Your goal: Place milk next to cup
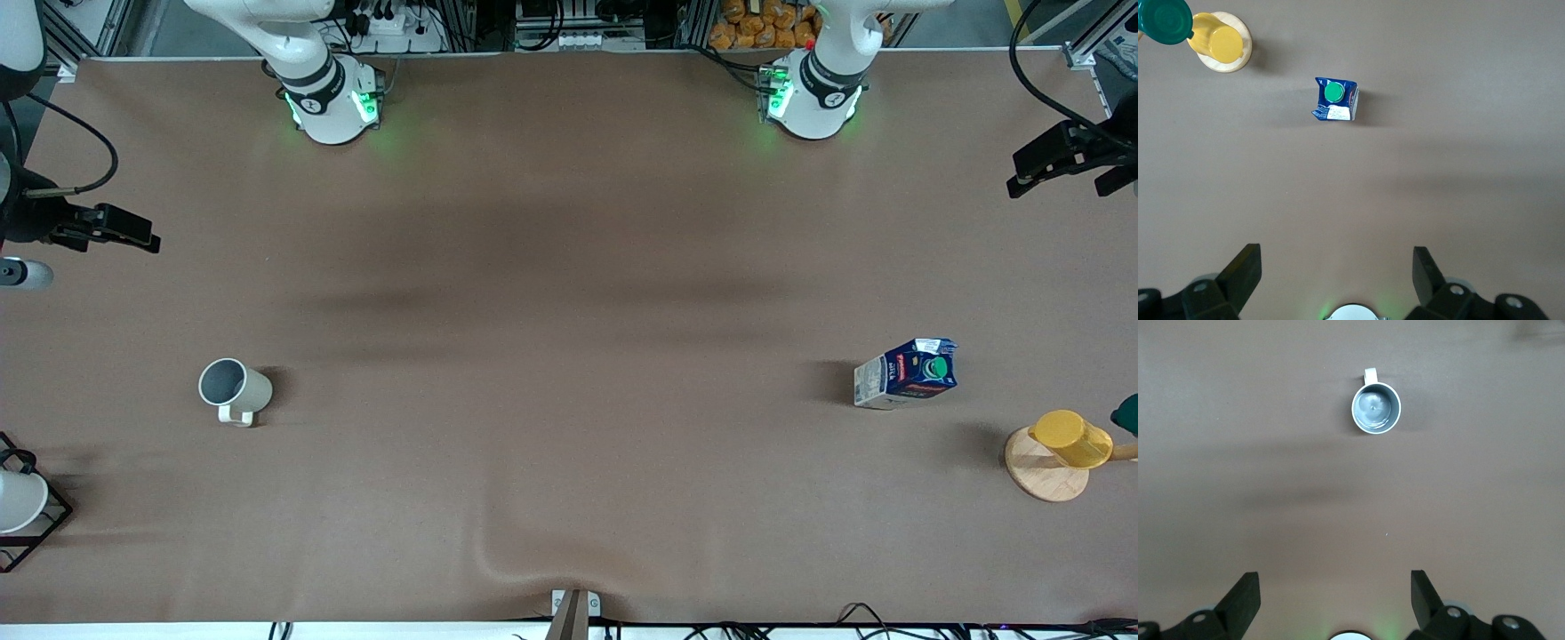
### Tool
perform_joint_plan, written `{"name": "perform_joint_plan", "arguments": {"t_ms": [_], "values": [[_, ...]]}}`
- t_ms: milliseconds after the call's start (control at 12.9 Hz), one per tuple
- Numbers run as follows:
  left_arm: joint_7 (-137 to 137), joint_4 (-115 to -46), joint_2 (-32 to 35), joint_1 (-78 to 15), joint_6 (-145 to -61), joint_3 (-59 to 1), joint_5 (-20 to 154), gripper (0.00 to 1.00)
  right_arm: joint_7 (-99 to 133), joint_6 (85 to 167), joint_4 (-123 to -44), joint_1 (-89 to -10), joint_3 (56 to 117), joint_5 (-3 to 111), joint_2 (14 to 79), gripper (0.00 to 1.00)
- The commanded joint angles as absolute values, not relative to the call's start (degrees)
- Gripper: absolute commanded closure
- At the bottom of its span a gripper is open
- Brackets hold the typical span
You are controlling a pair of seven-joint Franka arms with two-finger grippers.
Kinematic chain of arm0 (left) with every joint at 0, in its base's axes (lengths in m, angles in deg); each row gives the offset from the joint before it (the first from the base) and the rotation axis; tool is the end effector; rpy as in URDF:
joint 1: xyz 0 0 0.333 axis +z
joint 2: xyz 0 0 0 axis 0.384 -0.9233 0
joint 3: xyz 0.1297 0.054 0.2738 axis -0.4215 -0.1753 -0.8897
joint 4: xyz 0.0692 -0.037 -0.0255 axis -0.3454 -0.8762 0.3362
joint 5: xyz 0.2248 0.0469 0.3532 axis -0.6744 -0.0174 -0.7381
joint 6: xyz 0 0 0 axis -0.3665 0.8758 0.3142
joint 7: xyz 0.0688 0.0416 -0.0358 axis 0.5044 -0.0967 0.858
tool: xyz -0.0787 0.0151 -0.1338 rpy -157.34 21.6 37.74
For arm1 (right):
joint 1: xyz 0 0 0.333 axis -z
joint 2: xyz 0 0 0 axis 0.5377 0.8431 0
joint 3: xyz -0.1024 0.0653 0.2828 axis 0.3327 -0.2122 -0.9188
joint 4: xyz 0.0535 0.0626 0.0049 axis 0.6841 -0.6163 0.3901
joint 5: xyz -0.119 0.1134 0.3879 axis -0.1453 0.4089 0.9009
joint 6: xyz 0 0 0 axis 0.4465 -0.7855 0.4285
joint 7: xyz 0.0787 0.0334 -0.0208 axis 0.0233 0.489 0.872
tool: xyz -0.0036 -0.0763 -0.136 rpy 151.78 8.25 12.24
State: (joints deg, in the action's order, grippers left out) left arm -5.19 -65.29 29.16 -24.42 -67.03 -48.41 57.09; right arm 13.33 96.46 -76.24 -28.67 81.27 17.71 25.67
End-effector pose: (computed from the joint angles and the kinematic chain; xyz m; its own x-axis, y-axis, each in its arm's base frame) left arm 0.5534 -0.0065 0.6200 0.9994 0.0094 -0.0328 0.0091 -0.9999 -0.0099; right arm 0.5759 -0.0366 0.5207 0.9878 -0.0399 -0.1508 -0.0431 -0.9989 -0.0176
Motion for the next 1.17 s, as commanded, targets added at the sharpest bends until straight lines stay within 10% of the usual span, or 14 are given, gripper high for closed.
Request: {"name": "perform_joint_plan", "arguments": {"t_ms": [0, 1088], "values": [[-6.1, -66.0, 30.5, -24.9, -66.7, -48.9, 58.2, 0.00, 12.7, 96.1, -75.6, -28.0, 80.9, 18.1, 26.1, 0.00], [-10.6, -65.6, 29.3, -24.1, -67.1, -48.8, 59.6, 0.00, 12.7, 98.3, -75.3, -26.2, 81.0, 17.4, 32.0, 0.00]]}}
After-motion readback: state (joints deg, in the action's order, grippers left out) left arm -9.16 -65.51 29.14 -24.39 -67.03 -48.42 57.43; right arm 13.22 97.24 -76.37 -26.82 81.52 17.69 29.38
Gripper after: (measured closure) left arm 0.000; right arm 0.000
